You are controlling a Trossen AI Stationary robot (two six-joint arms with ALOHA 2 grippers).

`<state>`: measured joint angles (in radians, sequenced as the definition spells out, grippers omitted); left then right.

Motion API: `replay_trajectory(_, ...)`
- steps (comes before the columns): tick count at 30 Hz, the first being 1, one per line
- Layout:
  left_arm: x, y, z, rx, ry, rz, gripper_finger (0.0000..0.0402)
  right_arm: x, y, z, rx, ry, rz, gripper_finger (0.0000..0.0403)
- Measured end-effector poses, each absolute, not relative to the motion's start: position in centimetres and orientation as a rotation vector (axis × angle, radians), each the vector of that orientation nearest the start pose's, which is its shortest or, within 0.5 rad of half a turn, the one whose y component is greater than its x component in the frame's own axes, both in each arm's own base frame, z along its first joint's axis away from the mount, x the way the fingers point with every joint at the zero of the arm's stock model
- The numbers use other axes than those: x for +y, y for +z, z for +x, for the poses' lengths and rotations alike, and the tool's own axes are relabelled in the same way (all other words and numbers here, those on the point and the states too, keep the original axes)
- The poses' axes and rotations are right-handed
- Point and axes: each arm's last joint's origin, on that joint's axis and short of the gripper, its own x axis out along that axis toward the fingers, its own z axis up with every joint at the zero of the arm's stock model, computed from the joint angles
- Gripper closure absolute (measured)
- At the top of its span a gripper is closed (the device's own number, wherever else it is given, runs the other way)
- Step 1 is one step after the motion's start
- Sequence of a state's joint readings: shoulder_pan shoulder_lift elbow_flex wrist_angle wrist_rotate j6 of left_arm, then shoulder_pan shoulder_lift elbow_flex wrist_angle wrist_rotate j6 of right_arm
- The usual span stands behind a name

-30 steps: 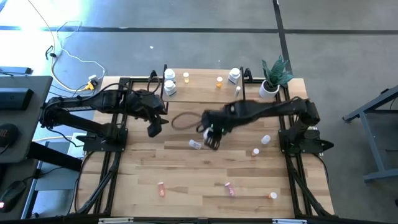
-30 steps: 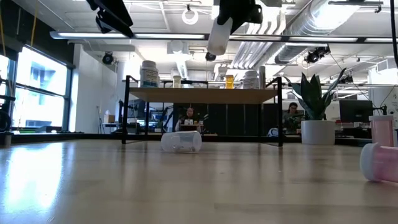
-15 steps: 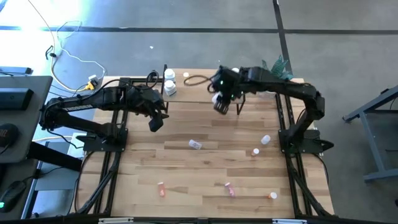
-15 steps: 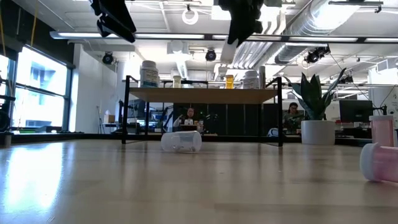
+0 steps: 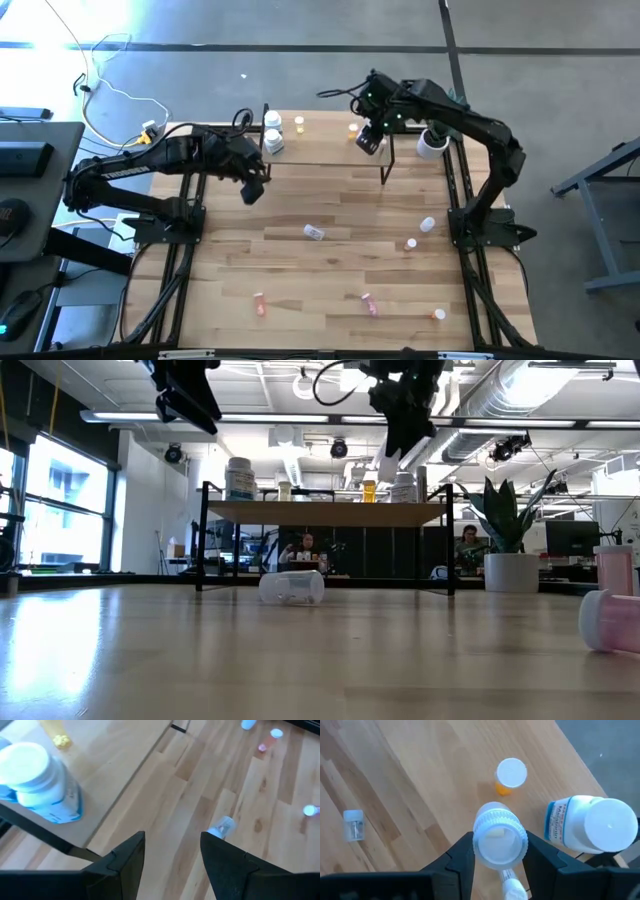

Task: Pick and place medicine bottles onto shelf by color
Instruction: Put the bottom white pill bottle on the shelf

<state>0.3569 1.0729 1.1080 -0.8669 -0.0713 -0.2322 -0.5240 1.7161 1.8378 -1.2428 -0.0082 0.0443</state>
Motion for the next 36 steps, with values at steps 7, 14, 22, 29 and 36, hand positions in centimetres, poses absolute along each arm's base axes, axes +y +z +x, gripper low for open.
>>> replay_trajectory(7,7.8,33.3,18.6,0.777,0.547,-0.333,0.0222,-17.2,36.1,29.2,1.103,-0.439,0.389,0.0281)
replay_trajectory(14,7.8,33.2,18.6,0.776,0.548,-0.336,0.0222,-16.6,34.7,30.2,1.184,-0.397,0.396,0.0281)
replay_trajectory(22,7.8,33.2,18.6,0.776,0.548,-0.337,0.0222,-16.2,34.0,30.7,1.241,-0.412,0.339,0.0281)
replay_trajectory(29,7.8,33.2,18.6,0.770,0.557,-0.358,0.0222,-16.3,33.8,30.8,1.255,-0.419,0.342,0.0281)
replay_trajectory(36,7.8,33.2,18.6,0.770,0.557,-0.358,0.0222,-16.1,33.2,31.2,1.286,-0.421,0.334,0.0281)
